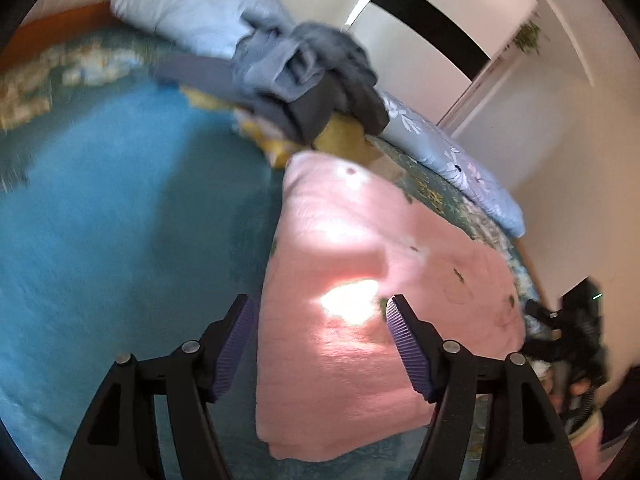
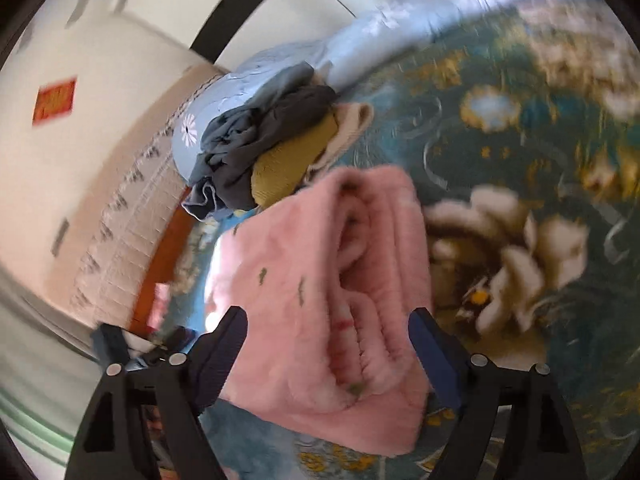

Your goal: Fold clothes

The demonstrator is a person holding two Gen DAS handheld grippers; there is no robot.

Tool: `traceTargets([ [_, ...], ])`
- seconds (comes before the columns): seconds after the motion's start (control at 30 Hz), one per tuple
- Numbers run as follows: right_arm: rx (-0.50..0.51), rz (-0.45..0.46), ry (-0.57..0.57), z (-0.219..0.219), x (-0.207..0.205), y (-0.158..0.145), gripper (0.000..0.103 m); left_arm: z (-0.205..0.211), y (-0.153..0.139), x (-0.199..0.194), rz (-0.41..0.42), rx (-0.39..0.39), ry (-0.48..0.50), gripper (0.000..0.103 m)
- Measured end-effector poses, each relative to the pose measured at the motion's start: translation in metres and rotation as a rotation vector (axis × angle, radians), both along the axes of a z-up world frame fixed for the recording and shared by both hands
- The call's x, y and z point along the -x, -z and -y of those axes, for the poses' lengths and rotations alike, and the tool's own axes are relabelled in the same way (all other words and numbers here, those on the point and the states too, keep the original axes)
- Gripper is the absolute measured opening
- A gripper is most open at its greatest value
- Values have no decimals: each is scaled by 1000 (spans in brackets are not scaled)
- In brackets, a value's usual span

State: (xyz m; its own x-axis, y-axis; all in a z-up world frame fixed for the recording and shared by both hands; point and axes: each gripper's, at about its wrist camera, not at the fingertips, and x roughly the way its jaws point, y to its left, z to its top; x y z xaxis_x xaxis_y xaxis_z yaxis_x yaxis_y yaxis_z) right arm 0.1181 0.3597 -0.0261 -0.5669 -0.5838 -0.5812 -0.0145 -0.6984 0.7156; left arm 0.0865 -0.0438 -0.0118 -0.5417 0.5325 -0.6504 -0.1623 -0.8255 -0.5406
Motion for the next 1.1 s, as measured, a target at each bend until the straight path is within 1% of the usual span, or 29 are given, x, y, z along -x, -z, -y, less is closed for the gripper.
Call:
traceTargets([
  [0.03, 20, 20, 6, -1, 4, 6, 85, 3, 7, 5, 32, -28, 5, 70],
  [0.1, 31, 44, 11, -2, 11, 15, 85, 4, 17, 12, 72, -57, 18, 70],
  [0.23, 99, 102, 13, -5, 23, 36, 87, -1, 35, 29, 148, -152, 88, 71],
  [0.27, 115, 107, 20, -7, 25, 40, 87, -3, 37, 33, 158, -158, 102, 72],
  [0.33, 139, 116, 22, -10, 28, 43, 88, -9, 41, 40, 176, -146, 131, 72],
  [0.4, 142, 128, 19, -11, 30, 43, 88, -15, 44, 46, 189, -137, 161, 72],
  [0.47, 120, 136, 17, -9, 34, 42, 88, -20, 45, 52, 197, -139, 189, 72],
  [0.57, 32, 131, 19, -6, 41, 40, 87, -22, 46, 58, 201, -155, 210, 72],
  [0.67, -5, 144, 16, -1, 46, 36, 87, -20, 50, 60, 203, -182, 228, 72],
  [0.73, -44, 131, 22, -1, 45, 30, 87, -17, 52, 60, 201, -202, 237, 72],
  [0.8, -44, 135, 26, -1, 44, 28, 87, -13, 55, 61, 195, -226, 237, 72],
  [0.9, -1, 204, 21, 3, 44, 42, 89, -11, 60, 59, 192, -260, 235, 72],
  [0.97, 33, 235, 34, 3, 42, 49, 89, -10, 63, 59, 190, -278, 235, 72],
  [1.1, 22, 247, 39, 9, 47, 50, 91, -17, 63, 61, 192, -262, 245, 72],
])
